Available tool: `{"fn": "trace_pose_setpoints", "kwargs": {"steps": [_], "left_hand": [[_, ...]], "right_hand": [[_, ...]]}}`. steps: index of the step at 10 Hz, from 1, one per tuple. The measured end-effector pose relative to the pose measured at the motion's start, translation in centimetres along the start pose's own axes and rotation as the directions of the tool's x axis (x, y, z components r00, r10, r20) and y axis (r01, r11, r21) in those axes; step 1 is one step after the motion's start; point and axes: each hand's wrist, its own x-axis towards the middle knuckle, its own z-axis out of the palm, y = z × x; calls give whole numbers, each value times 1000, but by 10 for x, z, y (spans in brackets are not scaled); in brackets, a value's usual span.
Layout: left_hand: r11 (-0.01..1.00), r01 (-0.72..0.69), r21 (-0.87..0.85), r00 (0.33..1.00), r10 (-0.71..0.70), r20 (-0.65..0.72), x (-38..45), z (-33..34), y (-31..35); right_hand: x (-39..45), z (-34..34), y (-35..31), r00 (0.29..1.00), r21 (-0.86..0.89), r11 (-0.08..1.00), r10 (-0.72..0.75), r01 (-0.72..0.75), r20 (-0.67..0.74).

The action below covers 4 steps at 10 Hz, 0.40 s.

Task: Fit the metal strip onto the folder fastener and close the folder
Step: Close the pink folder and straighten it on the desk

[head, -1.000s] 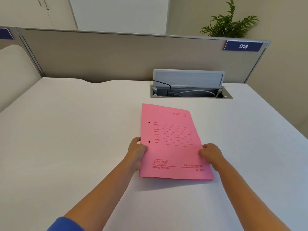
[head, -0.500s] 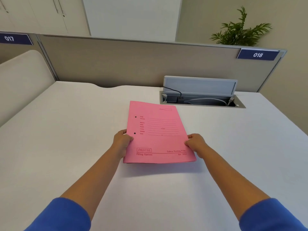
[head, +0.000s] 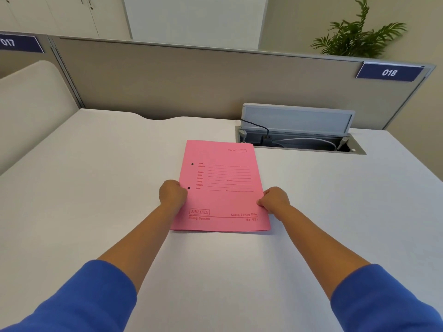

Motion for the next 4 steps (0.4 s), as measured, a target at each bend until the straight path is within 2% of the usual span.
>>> {"fn": "trace_pose_setpoints", "kwargs": {"steps": [1, 2, 3, 4], "left_hand": [[998, -15, 65, 1000, 16, -14, -2, 2, 2], [998, -12, 61, 999, 14, -48, -8, 1, 4], [994, -74, 75, 994, 80, -78, -13, -2, 7], [966, -178, 190, 978, 194, -73, -15, -1, 8]], "right_hand": [[-2, 1, -1, 1000, -56, 998, -18, 17, -15], [-5, -1, -1, 999, -60, 998, -15, 13, -36], [-2, -3, 4, 998, -51, 998, -30, 27, -57], [-5, -6, -2, 988, -67, 994, -96, 88, -122]]}}
